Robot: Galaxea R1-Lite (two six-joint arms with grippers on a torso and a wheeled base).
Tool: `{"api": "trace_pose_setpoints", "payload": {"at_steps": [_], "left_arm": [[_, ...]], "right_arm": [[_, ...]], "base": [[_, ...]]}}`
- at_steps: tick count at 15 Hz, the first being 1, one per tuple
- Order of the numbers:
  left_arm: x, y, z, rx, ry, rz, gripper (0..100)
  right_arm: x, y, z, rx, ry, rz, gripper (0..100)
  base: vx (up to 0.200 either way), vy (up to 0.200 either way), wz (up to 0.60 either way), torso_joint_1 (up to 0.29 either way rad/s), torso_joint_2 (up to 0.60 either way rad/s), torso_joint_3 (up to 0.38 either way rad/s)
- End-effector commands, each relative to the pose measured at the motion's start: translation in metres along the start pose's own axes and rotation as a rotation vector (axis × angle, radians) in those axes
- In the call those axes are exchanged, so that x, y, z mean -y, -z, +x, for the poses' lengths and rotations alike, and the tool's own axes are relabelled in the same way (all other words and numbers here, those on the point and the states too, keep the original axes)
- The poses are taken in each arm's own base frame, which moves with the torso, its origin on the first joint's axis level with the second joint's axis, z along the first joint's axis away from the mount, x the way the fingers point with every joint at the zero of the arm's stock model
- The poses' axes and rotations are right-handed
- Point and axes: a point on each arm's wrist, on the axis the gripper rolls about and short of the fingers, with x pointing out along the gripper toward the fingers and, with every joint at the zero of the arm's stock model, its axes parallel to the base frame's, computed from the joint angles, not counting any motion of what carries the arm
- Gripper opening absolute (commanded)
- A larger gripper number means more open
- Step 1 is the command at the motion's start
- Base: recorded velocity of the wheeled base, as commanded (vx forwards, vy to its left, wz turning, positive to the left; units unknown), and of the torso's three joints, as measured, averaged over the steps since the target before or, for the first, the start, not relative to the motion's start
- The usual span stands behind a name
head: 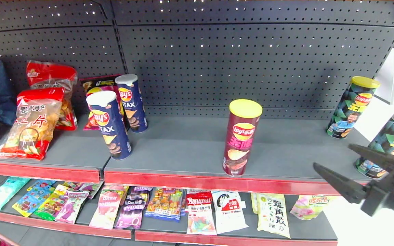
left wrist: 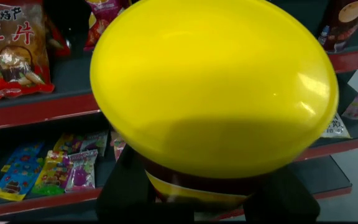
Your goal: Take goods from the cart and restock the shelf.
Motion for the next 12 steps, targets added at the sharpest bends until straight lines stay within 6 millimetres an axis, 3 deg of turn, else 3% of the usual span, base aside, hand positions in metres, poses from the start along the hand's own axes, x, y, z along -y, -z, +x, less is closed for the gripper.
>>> {"api": "trace_pose_setpoints", "payload": {"at_steps": [1,2,5,7,10,12], "left_arm": [[-0.003,-0.013,0.006,-0.024,0.009,-0.006,0],[-0.005,-0.029,0.011,-0.018,0.031,-0.006,0],[-0.006,-0.035,0.017,-0.038,0.046,-0.016,0],[-0.005,-0.033,0.018,-0.045,0.091,-0.020,0],[-0.004,-0.028,0.015,-0.035,0.116,-0.020,0],[-0.003,-0.027,0.014,-0.030,0.133,-0.020,0]], "right_arm": [[0.013,0.034,-0.060,0.008,0.213,0.016,100],[0.011,0.051,-0.084,-0.004,0.287,0.022,100],[0.003,0.078,-0.114,-0.081,0.375,0.030,100],[-0.009,0.102,-0.141,-0.032,0.382,0.019,100],[-0.012,0.103,-0.148,0.048,0.441,0.107,100],[-0.013,0.104,-0.149,0.059,0.439,0.063,100]], "base": [[0.000,0.000,0.00,0.000,0.00,0.000],[0.000,0.000,0.00,0.000,0.00,0.000],[0.000,0.000,0.00,0.000,0.00,0.000],[0.000,0.000,0.00,0.000,0.00,0.000],[0.000,0.000,0.00,0.000,0.00,0.000],[0.000,0.000,0.00,0.000,0.00,0.000]]}}
